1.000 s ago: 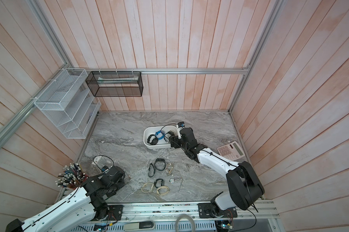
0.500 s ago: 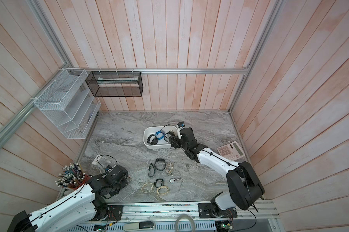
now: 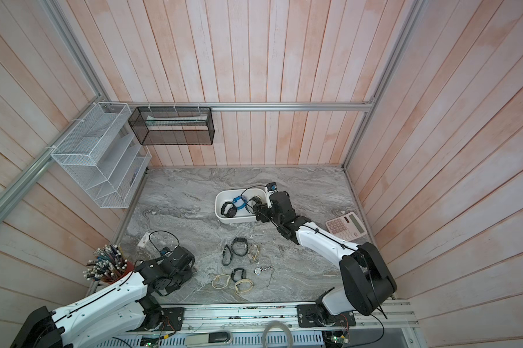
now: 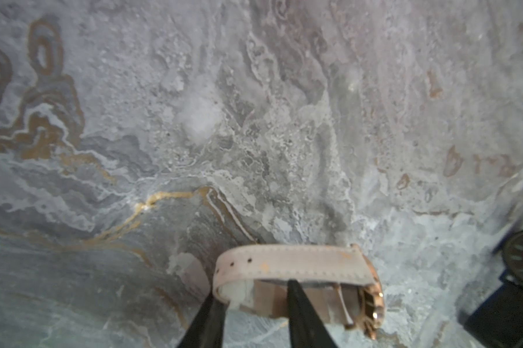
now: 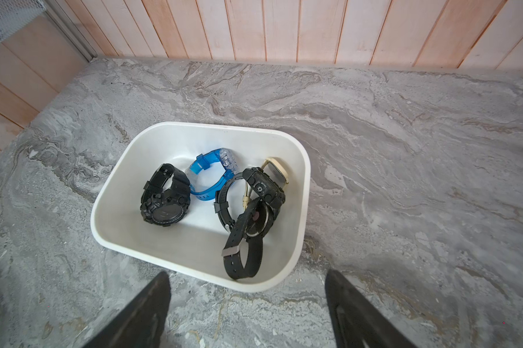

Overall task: Put the watch into the storage box
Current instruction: Pick up the watch at the center of the board.

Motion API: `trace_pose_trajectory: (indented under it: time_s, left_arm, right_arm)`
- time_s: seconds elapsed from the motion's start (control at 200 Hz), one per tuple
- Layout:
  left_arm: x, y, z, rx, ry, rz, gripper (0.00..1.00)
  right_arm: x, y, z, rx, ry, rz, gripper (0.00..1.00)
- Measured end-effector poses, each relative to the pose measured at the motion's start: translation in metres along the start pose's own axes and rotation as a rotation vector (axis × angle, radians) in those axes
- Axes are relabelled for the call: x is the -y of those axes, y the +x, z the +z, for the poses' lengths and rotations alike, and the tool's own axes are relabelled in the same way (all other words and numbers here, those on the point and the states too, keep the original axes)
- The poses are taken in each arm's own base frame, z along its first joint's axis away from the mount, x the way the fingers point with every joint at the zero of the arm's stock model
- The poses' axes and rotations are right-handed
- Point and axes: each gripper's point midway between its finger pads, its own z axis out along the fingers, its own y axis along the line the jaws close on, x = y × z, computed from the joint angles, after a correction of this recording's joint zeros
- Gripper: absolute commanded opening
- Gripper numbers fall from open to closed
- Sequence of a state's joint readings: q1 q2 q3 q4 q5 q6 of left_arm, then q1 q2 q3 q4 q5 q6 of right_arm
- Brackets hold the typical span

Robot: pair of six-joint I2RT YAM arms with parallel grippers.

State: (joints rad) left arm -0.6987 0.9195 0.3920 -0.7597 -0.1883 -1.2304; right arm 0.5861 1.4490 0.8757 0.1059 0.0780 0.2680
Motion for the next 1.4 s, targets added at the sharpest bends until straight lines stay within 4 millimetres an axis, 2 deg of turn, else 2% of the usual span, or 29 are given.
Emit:
trace_pose_trajectory:
  time_s: [0.04, 0.205, 0.335, 0.48, 0.625, 0.76, 0.935, 1.005, 1.205, 1.4]
  left_arm:
    - [0.001, 0.000, 0.001, -0.002, -0.005, 0.004, 0.16]
    - [0.004, 0.001, 0.002, -0.009, 0.000, 0.019, 0.10]
    - [0.009, 0.001, 0.001, -0.014, 0.025, 0.021, 0.00]
    - [0.023, -0.003, -0.002, -0.003, 0.082, 0.039, 0.00]
    - [0.060, -0.022, -0.022, 0.045, 0.190, 0.077, 0.00]
    - [0.101, -0.054, -0.045, 0.112, 0.286, 0.109, 0.00]
    - [0.143, -0.094, -0.060, 0.187, 0.348, 0.164, 0.00]
    - [0.165, -0.110, -0.065, 0.214, 0.373, 0.206, 0.00]
    - [0.223, -0.148, -0.067, 0.272, 0.417, 0.311, 0.00]
    - [0.257, -0.184, -0.057, 0.305, 0.436, 0.359, 0.00]
  right_arm:
    - [0.000, -0.001, -0.001, 0.004, 0.001, -0.001, 0.82]
    - [0.001, -0.003, -0.003, 0.010, 0.004, -0.004, 0.82]
    - [0.002, -0.002, -0.003, 0.009, 0.009, -0.006, 0.82]
    - [0.003, 0.000, -0.004, 0.009, 0.016, -0.007, 0.82]
    - [0.004, -0.004, -0.007, 0.021, 0.018, -0.005, 0.82]
    - [0.003, -0.009, -0.012, 0.037, 0.017, -0.003, 0.83]
    - [0.005, -0.008, -0.020, 0.045, 0.018, 0.003, 0.82]
    - [0.006, -0.007, -0.024, 0.049, 0.020, 0.007, 0.83]
    - [0.010, -0.001, -0.031, 0.041, 0.028, 0.025, 0.83]
    - [0.014, 0.007, -0.035, 0.024, 0.036, 0.047, 0.82]
